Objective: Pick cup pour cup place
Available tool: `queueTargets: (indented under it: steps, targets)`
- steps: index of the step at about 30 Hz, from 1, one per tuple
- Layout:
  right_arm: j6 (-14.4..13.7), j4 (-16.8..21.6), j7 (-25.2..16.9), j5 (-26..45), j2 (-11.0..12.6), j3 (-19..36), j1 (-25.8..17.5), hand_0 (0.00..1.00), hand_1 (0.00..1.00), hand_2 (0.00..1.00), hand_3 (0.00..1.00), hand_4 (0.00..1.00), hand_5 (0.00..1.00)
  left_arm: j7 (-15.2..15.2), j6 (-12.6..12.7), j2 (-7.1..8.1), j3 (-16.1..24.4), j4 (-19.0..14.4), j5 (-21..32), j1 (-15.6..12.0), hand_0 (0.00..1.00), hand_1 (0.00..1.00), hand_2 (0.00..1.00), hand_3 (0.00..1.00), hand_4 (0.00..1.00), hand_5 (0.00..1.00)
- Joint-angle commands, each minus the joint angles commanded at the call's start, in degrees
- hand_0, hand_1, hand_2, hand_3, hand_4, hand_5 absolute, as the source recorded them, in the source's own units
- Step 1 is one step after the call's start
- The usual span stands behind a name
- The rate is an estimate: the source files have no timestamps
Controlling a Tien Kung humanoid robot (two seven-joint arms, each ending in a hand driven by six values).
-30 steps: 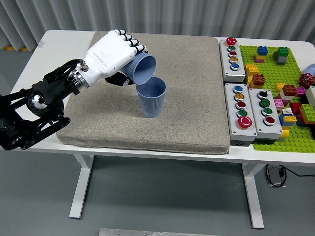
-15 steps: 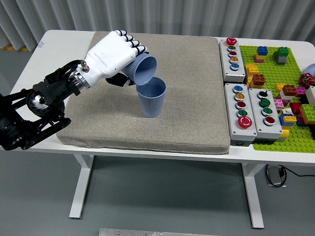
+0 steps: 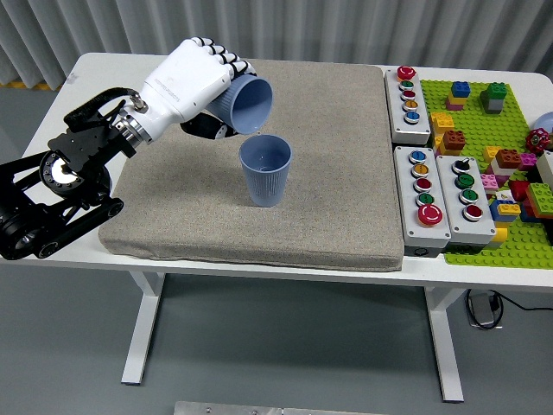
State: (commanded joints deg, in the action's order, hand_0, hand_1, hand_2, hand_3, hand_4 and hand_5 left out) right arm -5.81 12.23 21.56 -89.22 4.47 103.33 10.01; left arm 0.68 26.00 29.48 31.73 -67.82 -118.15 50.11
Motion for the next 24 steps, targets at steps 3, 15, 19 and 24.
queueTargets:
  steps: [3, 15, 19, 24]
  targets:
    - [0.01, 0.0, 0.01, 0.01, 0.02, 0.01, 0.0, 0.704, 0.707, 0.669, 0.632, 0.069, 0.474, 0.77, -0.77, 0.88, 4.25, -1.74, 7.22, -1.39, 0.463, 0.448, 0.484, 0.484, 0.792, 0.23]
    - [0.37, 0.1, 0.25, -1.38, -0.2, 0.78, -0.89, 0.704, 0.708, 0.668, 0.632, 0.069, 0.475, 3.95, -4.62, -0.43, 19.65, -5.43, 36.0, -11.12, 0.465, 0.454, 0.484, 0.481, 0.795, 0.232]
    - [0.52, 0.16, 0.33, -2.17, -0.33, 1.26, -1.38, 0.704, 0.708, 0.667, 0.632, 0.068, 0.475, 5.44, -4.81, -2.17, 23.84, -4.68, 45.68, -15.63, 0.47, 0.455, 0.485, 0.481, 0.798, 0.238]
    - [0.65, 0.18, 0.3, -2.57, -0.35, 1.53, -1.55, 0.704, 0.707, 0.667, 0.632, 0.067, 0.475, 5.26, -2.92, -4.29, 28.32, -3.29, 57.04, -19.97, 0.474, 0.455, 0.486, 0.482, 0.798, 0.238]
